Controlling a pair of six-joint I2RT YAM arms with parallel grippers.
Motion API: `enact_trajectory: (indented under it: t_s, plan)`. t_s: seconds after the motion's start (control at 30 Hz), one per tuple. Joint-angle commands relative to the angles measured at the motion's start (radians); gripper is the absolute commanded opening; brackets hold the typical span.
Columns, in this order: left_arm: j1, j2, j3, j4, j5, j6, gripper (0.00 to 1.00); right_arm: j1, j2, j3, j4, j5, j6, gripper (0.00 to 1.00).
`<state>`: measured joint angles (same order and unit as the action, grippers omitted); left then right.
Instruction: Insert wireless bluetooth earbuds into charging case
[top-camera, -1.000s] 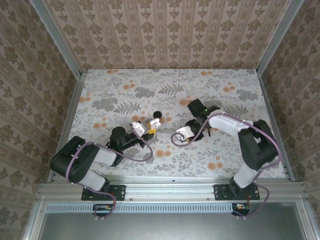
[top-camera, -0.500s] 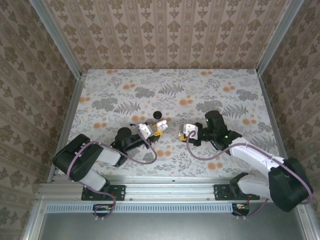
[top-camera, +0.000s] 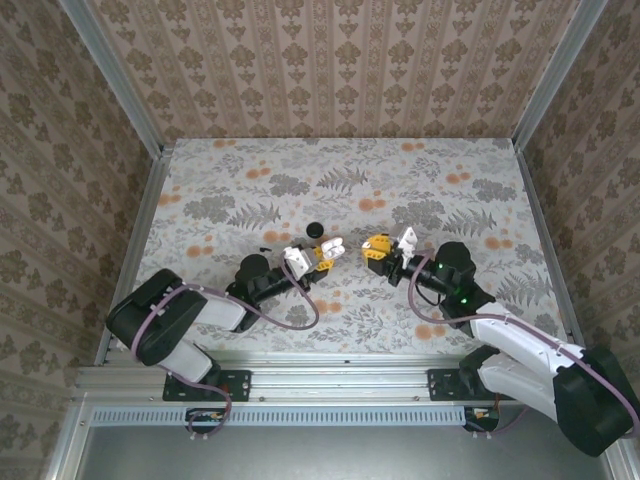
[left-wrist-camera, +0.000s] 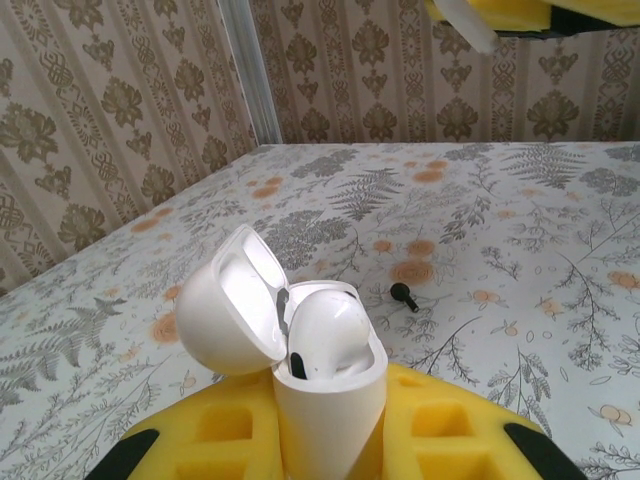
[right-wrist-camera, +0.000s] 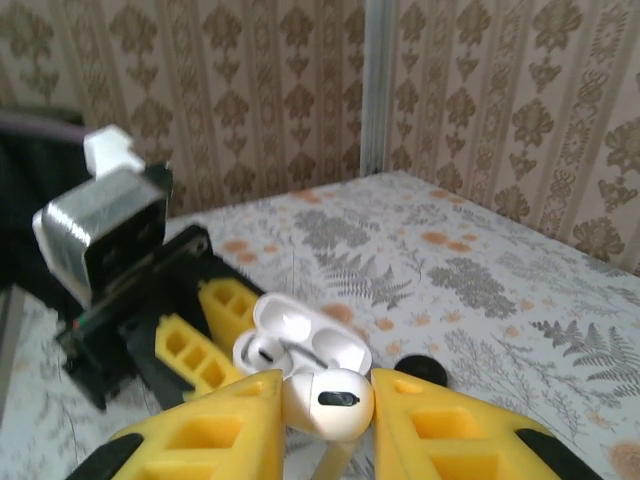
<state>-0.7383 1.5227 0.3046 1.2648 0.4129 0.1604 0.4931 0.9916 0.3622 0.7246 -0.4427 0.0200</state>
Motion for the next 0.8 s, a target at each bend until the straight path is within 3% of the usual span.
enact_trajectory:
  t_s: [0.0,0.3,0.77]
  plan:
    - [-0.014,-0.043,0.024,0.033,-0.021,0.005,0.0,0.022,0.03,-0.021,0.18,0.087,0.194,0.26]
    - [-0.023,-0.074,0.031,0.033,-0.035,-0.026,0.0,0.088,0.151,-0.006,0.311,0.184,0.284,0.27]
    - [-0.024,-0.126,0.022,0.03,-0.06,-0.056,0.0,0.105,0.35,0.049,0.495,0.188,0.351,0.28]
